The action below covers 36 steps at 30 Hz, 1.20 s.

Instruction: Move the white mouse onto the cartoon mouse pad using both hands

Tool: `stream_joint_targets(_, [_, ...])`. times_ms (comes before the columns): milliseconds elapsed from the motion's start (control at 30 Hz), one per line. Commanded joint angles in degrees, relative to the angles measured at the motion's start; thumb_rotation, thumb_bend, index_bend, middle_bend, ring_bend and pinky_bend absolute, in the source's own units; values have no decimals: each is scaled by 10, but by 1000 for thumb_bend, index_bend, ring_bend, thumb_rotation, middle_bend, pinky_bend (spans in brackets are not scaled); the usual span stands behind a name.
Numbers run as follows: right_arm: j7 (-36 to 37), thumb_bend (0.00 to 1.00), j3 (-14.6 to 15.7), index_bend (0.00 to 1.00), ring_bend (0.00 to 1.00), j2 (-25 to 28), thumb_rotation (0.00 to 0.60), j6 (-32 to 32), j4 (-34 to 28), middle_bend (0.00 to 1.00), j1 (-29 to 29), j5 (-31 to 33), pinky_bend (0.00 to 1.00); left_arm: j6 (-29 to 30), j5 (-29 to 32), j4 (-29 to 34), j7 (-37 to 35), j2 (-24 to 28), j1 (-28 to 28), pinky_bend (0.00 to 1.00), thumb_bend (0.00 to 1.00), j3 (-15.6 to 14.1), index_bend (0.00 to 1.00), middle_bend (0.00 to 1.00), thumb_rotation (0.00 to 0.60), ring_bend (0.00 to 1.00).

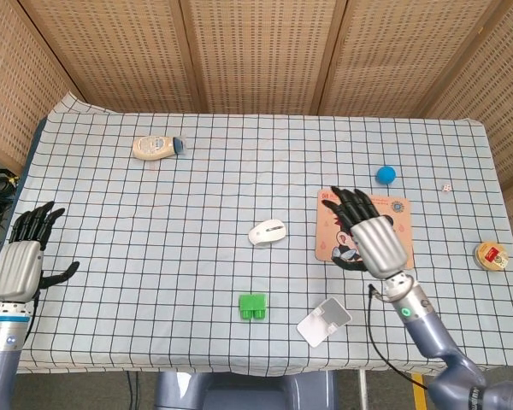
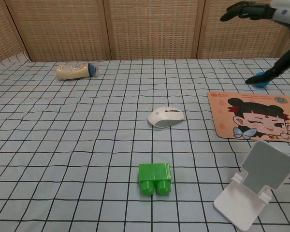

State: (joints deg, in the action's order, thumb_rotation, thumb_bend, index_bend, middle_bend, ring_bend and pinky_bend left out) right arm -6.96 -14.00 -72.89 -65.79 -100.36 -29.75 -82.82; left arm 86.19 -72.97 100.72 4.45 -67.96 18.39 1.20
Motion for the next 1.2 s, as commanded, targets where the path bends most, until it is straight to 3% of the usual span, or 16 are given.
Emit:
stream_joint_targets(33, [-102,124,-28,177,0,-71,600,63,0,52,-72,72,0,-13,-1,-2,-10,3,-3,0,231,6,90,0,600,0])
stream_joint_targets(367, [-235,166,-44,193,0,-172,600,115,82,82,-160,208,5,-40,-3,-9,-28,6,-7,0,231,19,90,0,600,0])
stream_joint_targets(633, [-313,287,-33,194,0,-222,600,135,147,82,-214,308,0,-63,-3,-14,-40,9,-10,0,231,28,91,0,600,0])
stream_joint_targets(1200, [-422,294,-7,224,0,-245,600,149,202,89,-290,438,0,-79,-6,-13,-46,12,-18,0,231,41,103,0,600,0])
